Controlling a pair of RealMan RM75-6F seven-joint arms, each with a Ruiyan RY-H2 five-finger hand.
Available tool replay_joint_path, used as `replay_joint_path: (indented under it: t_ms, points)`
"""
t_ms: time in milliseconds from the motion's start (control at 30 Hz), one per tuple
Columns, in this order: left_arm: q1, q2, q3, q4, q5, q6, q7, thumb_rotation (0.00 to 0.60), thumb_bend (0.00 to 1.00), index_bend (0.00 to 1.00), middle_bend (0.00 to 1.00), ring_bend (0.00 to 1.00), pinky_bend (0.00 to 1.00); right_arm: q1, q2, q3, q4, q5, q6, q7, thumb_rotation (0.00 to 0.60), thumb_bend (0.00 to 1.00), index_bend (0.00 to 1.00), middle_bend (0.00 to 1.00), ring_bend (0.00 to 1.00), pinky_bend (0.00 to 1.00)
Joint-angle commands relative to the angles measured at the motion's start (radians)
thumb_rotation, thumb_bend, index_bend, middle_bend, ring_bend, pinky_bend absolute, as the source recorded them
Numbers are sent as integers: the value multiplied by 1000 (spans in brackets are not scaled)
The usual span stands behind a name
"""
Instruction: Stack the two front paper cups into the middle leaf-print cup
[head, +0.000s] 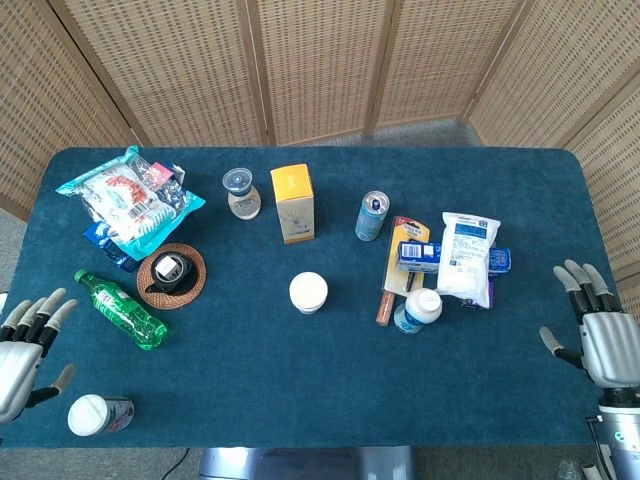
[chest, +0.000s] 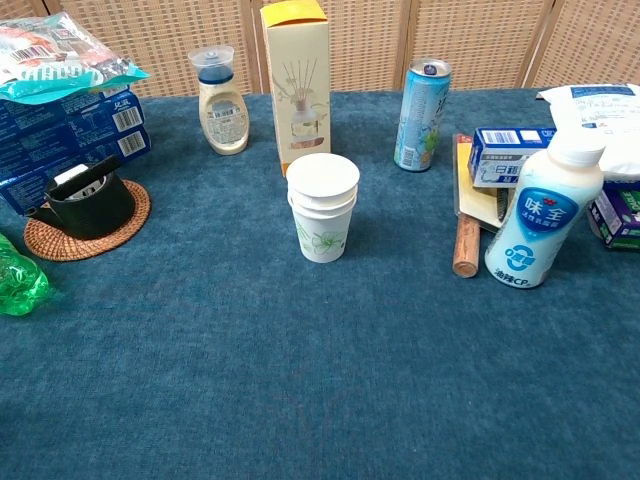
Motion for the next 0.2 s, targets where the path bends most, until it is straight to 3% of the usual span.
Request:
replay_joint_path:
  t_ms: [33, 200]
  points:
    - [-1, -3, 1, 0, 1, -3, 6, 600, 398, 0, 0, 0, 0, -5, 0, 6, 2, -1, -9, 8, 600, 297, 90, 0, 0, 280]
    - [0, -8, -2, 3, -4, -2, 15, 600, 397, 0, 0, 0, 0, -7, -6, 10, 24, -1, -39, 13, 600, 299, 90, 0, 0, 280]
